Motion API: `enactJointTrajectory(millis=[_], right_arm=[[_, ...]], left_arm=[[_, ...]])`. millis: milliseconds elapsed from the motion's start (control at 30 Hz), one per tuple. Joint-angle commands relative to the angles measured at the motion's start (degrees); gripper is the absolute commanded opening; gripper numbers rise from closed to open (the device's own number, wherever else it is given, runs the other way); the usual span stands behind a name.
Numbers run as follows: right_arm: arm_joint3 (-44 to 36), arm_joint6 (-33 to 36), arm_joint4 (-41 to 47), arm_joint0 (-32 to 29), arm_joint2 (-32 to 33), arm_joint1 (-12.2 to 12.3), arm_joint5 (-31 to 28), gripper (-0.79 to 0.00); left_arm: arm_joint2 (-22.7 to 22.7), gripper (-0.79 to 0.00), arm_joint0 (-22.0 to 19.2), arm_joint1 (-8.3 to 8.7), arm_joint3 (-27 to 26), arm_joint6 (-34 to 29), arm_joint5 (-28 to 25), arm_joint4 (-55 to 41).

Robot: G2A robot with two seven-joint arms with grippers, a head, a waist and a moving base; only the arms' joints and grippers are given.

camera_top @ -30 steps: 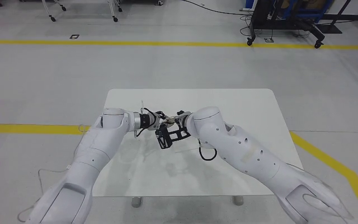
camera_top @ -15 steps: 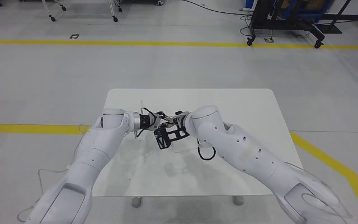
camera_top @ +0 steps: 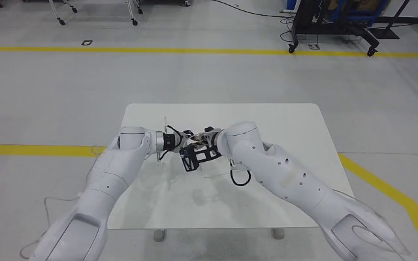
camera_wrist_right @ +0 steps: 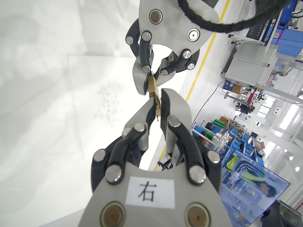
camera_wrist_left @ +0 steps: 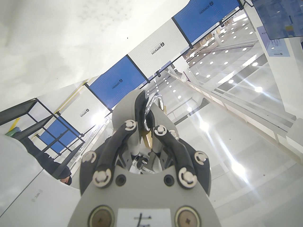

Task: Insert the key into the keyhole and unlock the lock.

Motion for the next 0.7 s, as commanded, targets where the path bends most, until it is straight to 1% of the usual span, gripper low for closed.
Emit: enactJointTrajectory(millis=[0,100,233,300,400,433,500,667], right_arm=[[-0.63,0.05,0.38,-0.35,0.73,0.1,0.21,-0.554],[-1.84,0.03,0.97,-0.92,2.15,0.38,0.18,-0.61],[-3.35,-0.76,1.99,-1.85,4.24,0.82,0.09,-0.634],[-3.72,-1.85,2.95,-2.43,5.55,1.07,0.21,-0.668],[-4.06,-3.9,4.6,-3.33,7.72,1.48,0.39,-0.677],[-4.12,-4.71,5.2,-3.66,8.53,1.64,0.47,-0.696],[-4.14,-6.52,6.57,-4.4,10.44,2.0,0.64,-0.785],[-4.23,-10.67,9.55,-6.59,14.64,2.93,0.33,-0.785]], left_arm=[[-0.1,-0.785,0.06,0.02,-0.1,0.03,0.21,-0.38],[-0.12,-0.785,0.13,0.07,-0.27,0.21,0.24,-0.45],[-0.21,-0.785,0.17,0.14,-0.47,0.23,0.26,-0.73],[-0.28,-0.785,0.22,0.18,-0.51,0.18,0.24,-0.91],[-0.36,-0.785,0.15,0.27,-0.42,0.13,0.25,-0.95],[-0.41,-0.785,0.1,0.3,-0.35,0.11,0.24,-0.98],[-0.53,-0.785,-0.04,0.36,-0.12,0.15,0.1,-0.99],[-0.56,-0.785,-0.28,0.42,0.33,0.12,-0.15,-1.08]])
